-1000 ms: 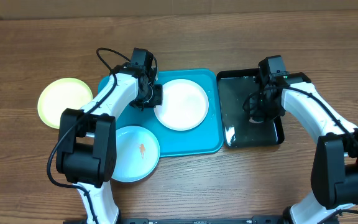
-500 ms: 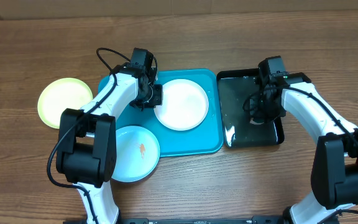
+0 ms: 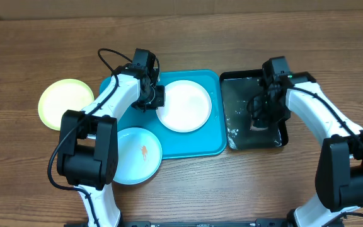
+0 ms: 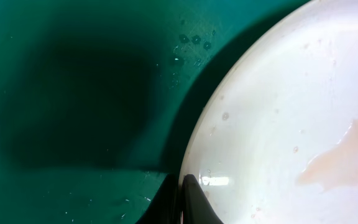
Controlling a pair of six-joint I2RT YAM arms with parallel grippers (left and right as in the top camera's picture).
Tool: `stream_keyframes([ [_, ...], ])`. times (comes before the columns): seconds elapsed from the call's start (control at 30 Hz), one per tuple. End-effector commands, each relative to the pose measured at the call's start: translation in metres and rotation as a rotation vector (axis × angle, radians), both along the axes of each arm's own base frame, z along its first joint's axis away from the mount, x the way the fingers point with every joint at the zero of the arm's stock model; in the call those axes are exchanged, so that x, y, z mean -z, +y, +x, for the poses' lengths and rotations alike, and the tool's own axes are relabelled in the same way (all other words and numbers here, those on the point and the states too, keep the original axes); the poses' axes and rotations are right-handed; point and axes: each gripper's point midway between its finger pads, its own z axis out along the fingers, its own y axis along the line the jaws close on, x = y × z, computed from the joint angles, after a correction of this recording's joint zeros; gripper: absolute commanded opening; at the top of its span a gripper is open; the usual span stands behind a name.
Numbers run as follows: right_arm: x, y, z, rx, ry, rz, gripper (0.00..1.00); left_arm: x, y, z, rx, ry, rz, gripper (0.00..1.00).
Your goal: Clean dirty plates on tray and stack at the side
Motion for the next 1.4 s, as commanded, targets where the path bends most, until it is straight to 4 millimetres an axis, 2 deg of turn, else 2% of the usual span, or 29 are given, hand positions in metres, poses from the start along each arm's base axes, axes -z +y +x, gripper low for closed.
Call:
stream_keyframes([
  [0.0,-0.037,-0.007,0.036,0.031,-0.116,0.015,0.63,0.009,-0.003,-0.002,0.004,0.02,0.0,0.06],
  [0.1,-0.059,-0.026,0.054,0.084,-0.173,0.018,0.72,0.009,-0.003,-0.002,0.004,0.021,0.0,0.13],
  [0.2,-0.066,-0.057,0.062,0.163,-0.204,0.015,0.76,0.009,-0.003,-0.003,-0.007,0.023,-0.001,0.21],
  [0.27,-0.065,-0.083,0.061,0.228,-0.201,0.009,0.77,0.01,-0.003,-0.003,-0.008,0.024,-0.001,0.21],
  [0.43,-0.063,-0.13,0.047,0.347,-0.169,-0.002,0.85,0.015,-0.003,-0.004,-0.008,0.019,-0.003,0.23],
  [0.47,-0.063,-0.136,0.044,0.365,-0.161,-0.003,0.88,0.015,-0.002,-0.005,-0.008,0.02,-0.002,0.21],
  [0.5,-0.062,-0.142,0.04,0.382,-0.152,-0.004,0.98,0.015,-0.002,-0.005,-0.008,0.021,-0.002,0.18],
  [0.53,-0.061,-0.147,0.037,0.396,-0.143,-0.004,1.0,0.016,-0.002,-0.005,-0.008,0.022,-0.002,0.16],
  [0.77,-0.061,-0.154,0.034,0.417,-0.137,0.001,1.0,0.024,0.001,-0.013,-0.008,0.04,0.01,0.14],
  [0.87,-0.061,-0.154,0.034,0.417,-0.137,0.001,1.0,0.029,0.001,-0.016,-0.036,0.047,0.006,0.04],
  [0.93,-0.061,-0.154,0.034,0.417,-0.137,0.001,1.0,0.028,-0.001,-0.016,-0.045,0.049,-0.007,0.04],
  [1.03,-0.061,-0.154,0.034,0.417,-0.137,0.001,1.0,0.016,-0.001,-0.006,-0.025,0.02,-0.009,0.04],
  [1.17,-0.061,-0.154,0.034,0.417,-0.137,0.0,1.0,-0.009,0.003,0.014,-0.043,-0.022,-0.015,0.04],
  [1.37,-0.061,-0.154,0.034,0.417,-0.137,0.001,1.0,-0.06,0.014,0.038,-0.058,-0.058,-0.017,0.04],
])
